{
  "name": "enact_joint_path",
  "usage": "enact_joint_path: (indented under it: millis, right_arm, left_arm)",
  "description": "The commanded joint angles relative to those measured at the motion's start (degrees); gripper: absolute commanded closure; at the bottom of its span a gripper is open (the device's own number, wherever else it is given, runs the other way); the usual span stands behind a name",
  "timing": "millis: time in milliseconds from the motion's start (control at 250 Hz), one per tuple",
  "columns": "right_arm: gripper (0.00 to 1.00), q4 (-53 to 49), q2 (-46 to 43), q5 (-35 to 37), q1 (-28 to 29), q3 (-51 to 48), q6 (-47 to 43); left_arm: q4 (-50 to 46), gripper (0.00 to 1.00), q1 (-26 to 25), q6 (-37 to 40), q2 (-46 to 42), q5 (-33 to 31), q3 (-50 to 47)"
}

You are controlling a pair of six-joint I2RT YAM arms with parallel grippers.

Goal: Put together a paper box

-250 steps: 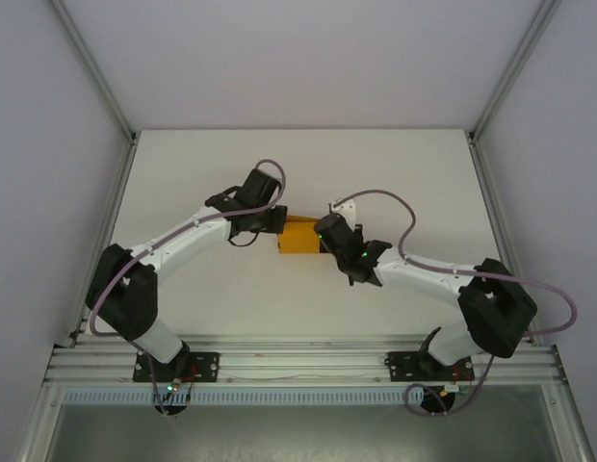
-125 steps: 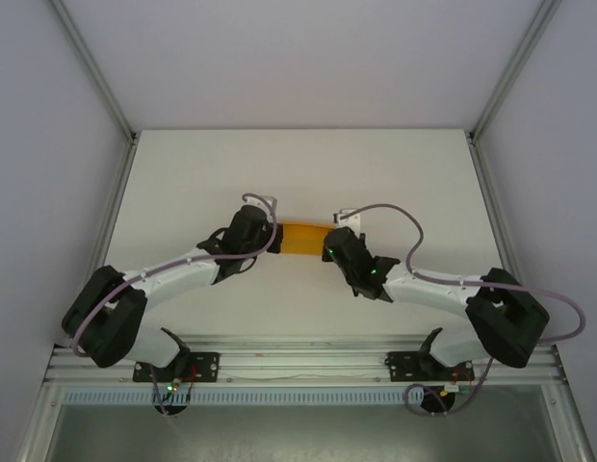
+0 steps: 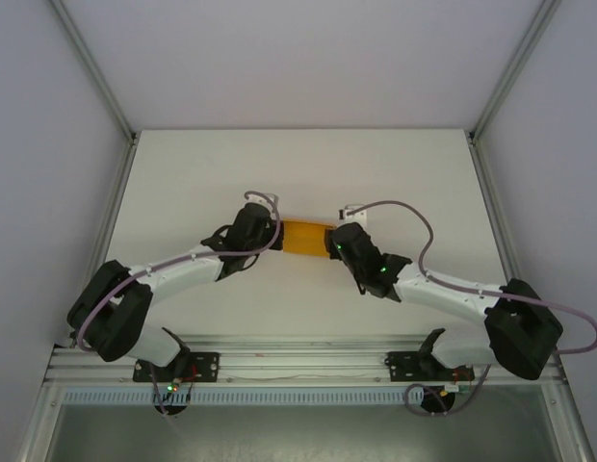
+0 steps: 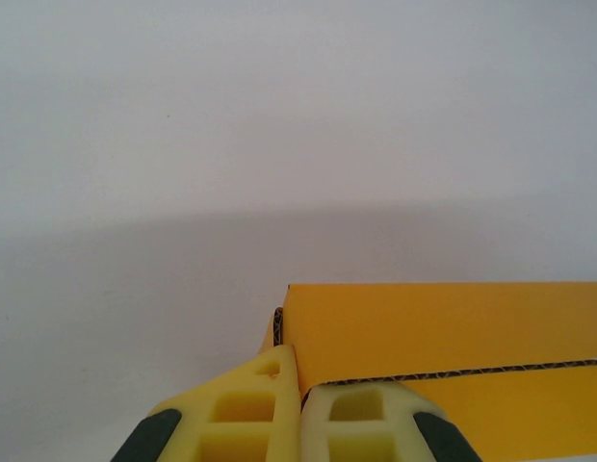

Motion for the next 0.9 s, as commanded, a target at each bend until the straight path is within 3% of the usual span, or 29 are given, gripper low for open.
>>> enact_joint_path:
  millis: [0,148,284,504,699,831,899]
  right_arm:
    - [0.56,-1.62,-0.78,-0.99,-1.48,1.92,1.42]
    - [0.44,-2.48,-1.25,-5.73,-2.74,0.98,3.23]
    - [0.35,-1.44,-1.97,-11.74,-2.86,-1.18,-0.32]
    - [0.3,-3.15,-3.17,-17.94,-3.59,-3.57,-4.14]
    - [0.21,-4.57,-6.88,-11.22,-3.96,-3.11,-0.36]
    - [0.06,-4.52,-9.87,-5.62,-4.55,-3.16,3.12]
    - [0.05,-4.35,-9.85,-4.09,-4.85,-2.69,3.97]
  left_arm:
    - [-17.99,1.0,-0.74,1.06,3.51,-0.22,-1.31]
    - [-18.57,1.0,-1.33,1.67,2.2,-0.27,-0.07]
    - [-20.18,1.0,-2.46,1.13,2.03,-1.66,2.77]
    - [-21.07,1.0,-4.6,0.97,3.33,-3.84,6.46]
    - [-22.09,1.0,-6.83,1.22,4.25,-6.03,8.72]
    - [-23.62,1.0,-8.1,1.79,4.69,-7.91,10.21]
    - [-23.98,1.0,-8.5,1.92,4.86,-8.33,10.98]
